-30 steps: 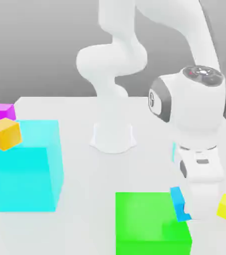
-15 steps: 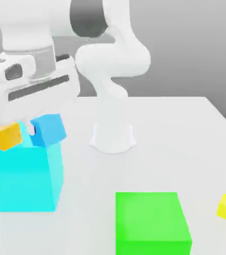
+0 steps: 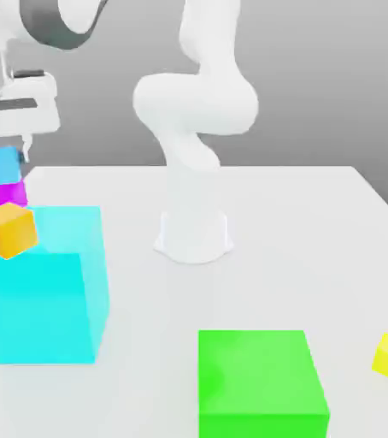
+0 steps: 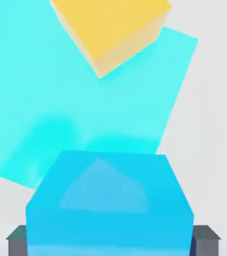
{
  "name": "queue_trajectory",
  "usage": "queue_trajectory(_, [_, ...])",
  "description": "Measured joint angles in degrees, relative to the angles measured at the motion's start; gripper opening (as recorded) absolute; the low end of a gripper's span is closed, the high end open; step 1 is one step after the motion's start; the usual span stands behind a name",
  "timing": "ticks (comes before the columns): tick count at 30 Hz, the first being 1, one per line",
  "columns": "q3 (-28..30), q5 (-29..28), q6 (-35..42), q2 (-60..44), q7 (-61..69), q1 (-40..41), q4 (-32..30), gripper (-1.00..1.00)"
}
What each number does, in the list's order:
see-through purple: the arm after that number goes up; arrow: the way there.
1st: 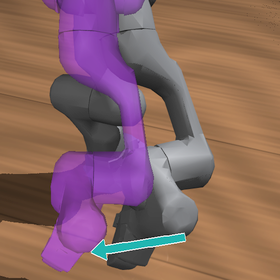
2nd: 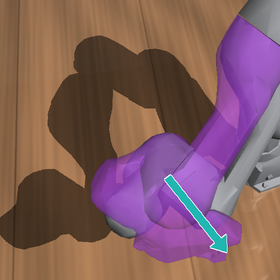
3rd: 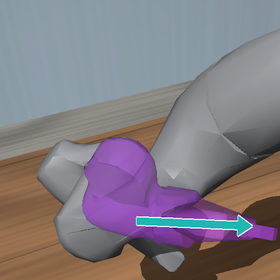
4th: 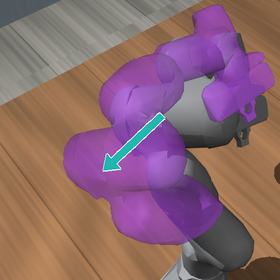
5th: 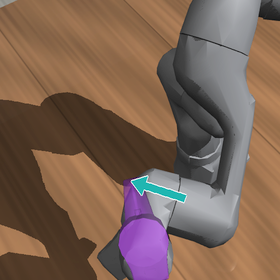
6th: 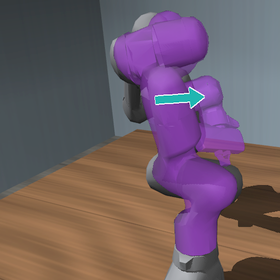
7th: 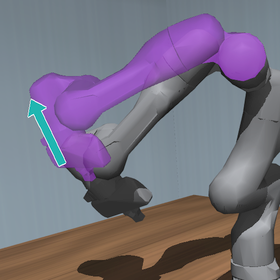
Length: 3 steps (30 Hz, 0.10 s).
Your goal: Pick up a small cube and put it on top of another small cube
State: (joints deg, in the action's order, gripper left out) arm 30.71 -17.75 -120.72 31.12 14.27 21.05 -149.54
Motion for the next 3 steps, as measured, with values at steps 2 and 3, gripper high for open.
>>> queue_trajectory(2, [0.3,-0.2,-1.0,-0.4,0.0,0.1,-0.6,1.00])
queue_trajectory(3, [0.0,-0.2,-0.3,-0.1,-0.1,0.1,-0.1,1.00])
